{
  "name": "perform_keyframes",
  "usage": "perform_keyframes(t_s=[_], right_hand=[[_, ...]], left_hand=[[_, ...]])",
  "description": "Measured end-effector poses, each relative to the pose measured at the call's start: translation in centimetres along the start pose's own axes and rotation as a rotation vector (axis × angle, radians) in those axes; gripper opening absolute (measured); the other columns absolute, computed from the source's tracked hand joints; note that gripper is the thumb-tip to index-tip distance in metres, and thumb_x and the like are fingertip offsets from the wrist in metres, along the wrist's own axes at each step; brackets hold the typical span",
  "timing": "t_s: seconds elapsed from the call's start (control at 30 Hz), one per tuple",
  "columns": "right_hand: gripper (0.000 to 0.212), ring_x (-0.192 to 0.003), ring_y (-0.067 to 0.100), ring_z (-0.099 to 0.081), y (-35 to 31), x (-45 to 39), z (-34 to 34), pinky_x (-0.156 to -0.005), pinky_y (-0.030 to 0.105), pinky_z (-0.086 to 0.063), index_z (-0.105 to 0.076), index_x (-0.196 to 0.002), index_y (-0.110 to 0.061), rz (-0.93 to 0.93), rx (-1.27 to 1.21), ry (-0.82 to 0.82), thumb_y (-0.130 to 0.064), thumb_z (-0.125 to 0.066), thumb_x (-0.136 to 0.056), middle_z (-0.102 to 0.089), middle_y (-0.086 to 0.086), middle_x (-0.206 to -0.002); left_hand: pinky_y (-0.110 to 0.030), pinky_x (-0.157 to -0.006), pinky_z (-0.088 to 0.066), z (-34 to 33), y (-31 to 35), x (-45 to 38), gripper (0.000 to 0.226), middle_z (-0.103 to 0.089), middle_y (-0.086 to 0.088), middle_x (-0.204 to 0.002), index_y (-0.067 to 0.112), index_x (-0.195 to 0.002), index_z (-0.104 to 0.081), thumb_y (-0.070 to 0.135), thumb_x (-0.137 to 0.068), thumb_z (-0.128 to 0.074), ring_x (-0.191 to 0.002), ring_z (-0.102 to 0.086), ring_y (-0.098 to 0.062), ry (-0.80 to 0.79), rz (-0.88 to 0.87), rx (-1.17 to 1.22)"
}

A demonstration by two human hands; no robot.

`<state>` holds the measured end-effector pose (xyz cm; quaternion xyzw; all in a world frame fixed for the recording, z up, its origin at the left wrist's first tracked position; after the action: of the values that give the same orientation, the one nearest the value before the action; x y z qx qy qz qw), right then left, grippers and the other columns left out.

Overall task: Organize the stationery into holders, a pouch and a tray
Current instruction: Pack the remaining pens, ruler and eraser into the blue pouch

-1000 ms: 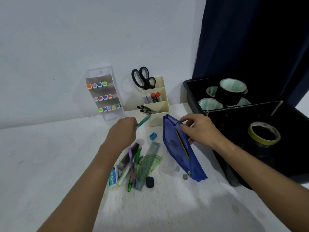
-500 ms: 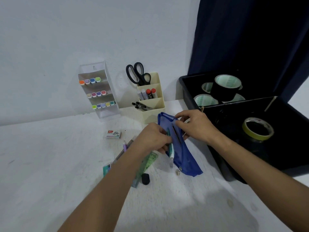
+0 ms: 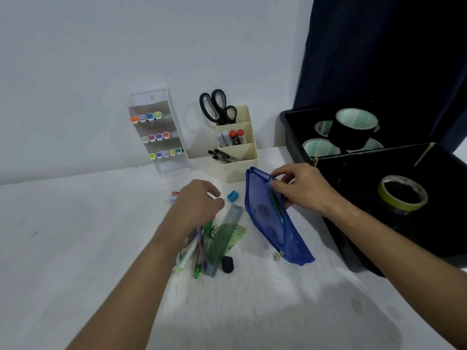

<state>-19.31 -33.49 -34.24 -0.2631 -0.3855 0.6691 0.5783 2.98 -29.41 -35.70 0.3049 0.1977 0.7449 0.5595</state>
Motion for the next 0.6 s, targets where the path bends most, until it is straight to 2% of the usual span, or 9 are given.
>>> perform_keyframes(t_s=[0.07,0.2,0.3,0.37,0.47,0.6], right_hand=[[0.023,-0.056,0.014,-0.07,0.1,-0.1,-0.3,-0.055,0.025,-0.059,-0.065,-0.112,-0.014,-0.01,0.015,-0.01,-0.02,-0.065,-0.09,-0.068,0.004,-0.079],[0.024,-0.062,0.017,-0.07,0.3,-0.1,-0.3,-0.06,0.031,-0.061,-0.062,-0.099,-0.012,-0.024,-0.005,-0.002,-0.019,-0.076,-0.08,-0.067,0.006,-0.083],[0.027,-0.07,0.02,-0.07,0.4,-0.1,-0.7,-0.062,0.03,-0.061,-0.065,-0.096,-0.01,-0.028,-0.041,-0.045,-0.018,-0.081,-0.074,-0.068,0.008,-0.088],[0.027,-0.073,0.019,-0.068,0.4,-0.1,-0.8,-0.06,0.026,-0.059,-0.067,-0.096,-0.009,-0.029,-0.047,-0.063,-0.017,-0.081,-0.074,-0.067,0.009,-0.09],[0.024,-0.072,0.016,-0.068,0.4,-0.1,-0.9,-0.059,0.025,-0.059,-0.068,-0.098,-0.009,-0.02,-0.042,-0.07,-0.017,-0.078,-0.078,-0.066,0.005,-0.089],[0.018,-0.076,0.018,-0.068,0.6,-0.1,-0.5,-0.059,0.028,-0.06,-0.067,-0.101,-0.013,-0.018,-0.031,-0.034,-0.019,-0.071,-0.084,-0.064,0.002,-0.093]], left_hand=[[-0.031,-0.074,-0.054,1.5,-1.6,0.3,0.022,-0.069,-0.005,-0.092,0.017,-0.095,-0.068,0.032,-0.079,-0.068,-0.081,-0.064,-0.021,0.028,0.032,-0.131],[-0.029,-0.061,-0.05,1.6,-3.9,1.3,0.043,-0.071,-0.014,-0.075,0.0,-0.078,-0.069,0.043,-0.084,-0.062,-0.061,-0.061,-0.022,-0.03,0.11,-0.327],[-0.027,-0.059,-0.05,0.3,-5.6,1.7,0.04,-0.067,-0.009,-0.062,0.006,-0.067,-0.06,0.041,-0.084,-0.062,-0.06,-0.064,-0.021,-0.091,0.174,-0.34],[-0.023,-0.052,-0.044,-0.4,-6.1,1.8,0.036,-0.062,-0.005,-0.054,0.009,-0.062,-0.055,0.037,-0.084,-0.062,-0.048,-0.056,-0.014,-0.132,0.201,-0.329],[-0.019,-0.046,-0.044,-0.4,-6.4,2.0,0.032,-0.065,-0.005,-0.051,0.004,-0.063,-0.062,0.028,-0.083,-0.059,-0.038,-0.052,-0.013,-0.146,0.233,-0.286],[-0.023,-0.054,-0.049,0.9,-4.5,2.0,0.041,-0.068,-0.008,-0.055,-0.003,-0.073,-0.071,0.034,-0.085,-0.059,-0.043,-0.056,-0.016,-0.057,0.177,-0.227]])
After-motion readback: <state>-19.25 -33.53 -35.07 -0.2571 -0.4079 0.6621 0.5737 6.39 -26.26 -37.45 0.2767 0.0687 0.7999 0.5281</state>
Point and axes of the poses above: each hand's wrist, its own x-axis away from the middle knuckle, its own z-axis out of the back of the hand, y = z × x, the point moved 10 cm from there along -x, towards the middle knuckle
